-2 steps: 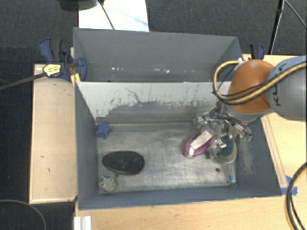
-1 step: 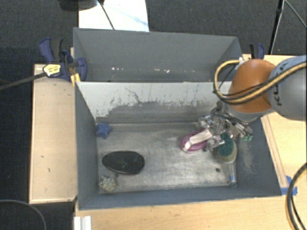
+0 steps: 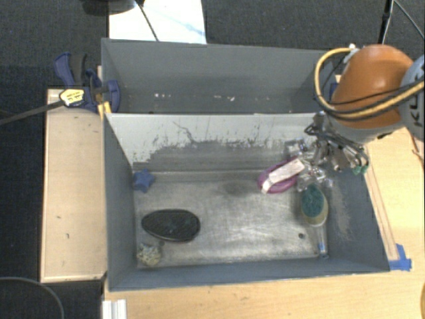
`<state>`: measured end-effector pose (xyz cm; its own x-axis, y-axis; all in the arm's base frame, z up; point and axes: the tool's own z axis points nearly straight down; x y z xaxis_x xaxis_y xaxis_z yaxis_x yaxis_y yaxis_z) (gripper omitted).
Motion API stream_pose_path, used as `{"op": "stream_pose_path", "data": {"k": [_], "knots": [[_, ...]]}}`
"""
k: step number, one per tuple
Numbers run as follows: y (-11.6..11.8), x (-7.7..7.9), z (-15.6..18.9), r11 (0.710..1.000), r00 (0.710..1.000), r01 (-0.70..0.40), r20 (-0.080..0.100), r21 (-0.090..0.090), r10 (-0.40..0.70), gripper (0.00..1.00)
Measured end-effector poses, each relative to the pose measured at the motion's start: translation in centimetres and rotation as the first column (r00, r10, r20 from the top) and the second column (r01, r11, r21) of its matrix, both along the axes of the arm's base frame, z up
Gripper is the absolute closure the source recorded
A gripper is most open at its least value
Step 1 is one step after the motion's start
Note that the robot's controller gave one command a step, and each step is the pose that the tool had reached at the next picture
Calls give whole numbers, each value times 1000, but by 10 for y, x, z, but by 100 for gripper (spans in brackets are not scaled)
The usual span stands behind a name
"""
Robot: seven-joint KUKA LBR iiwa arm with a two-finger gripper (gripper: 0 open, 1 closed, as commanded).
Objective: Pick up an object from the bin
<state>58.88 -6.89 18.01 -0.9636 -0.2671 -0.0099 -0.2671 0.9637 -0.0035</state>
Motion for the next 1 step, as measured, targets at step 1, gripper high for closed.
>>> {"op": "stream_pose_path", "data": {"k": [1], "knots": [[-14, 0, 59, 1000, 1000, 6, -1, -1, -6, 100]]}}
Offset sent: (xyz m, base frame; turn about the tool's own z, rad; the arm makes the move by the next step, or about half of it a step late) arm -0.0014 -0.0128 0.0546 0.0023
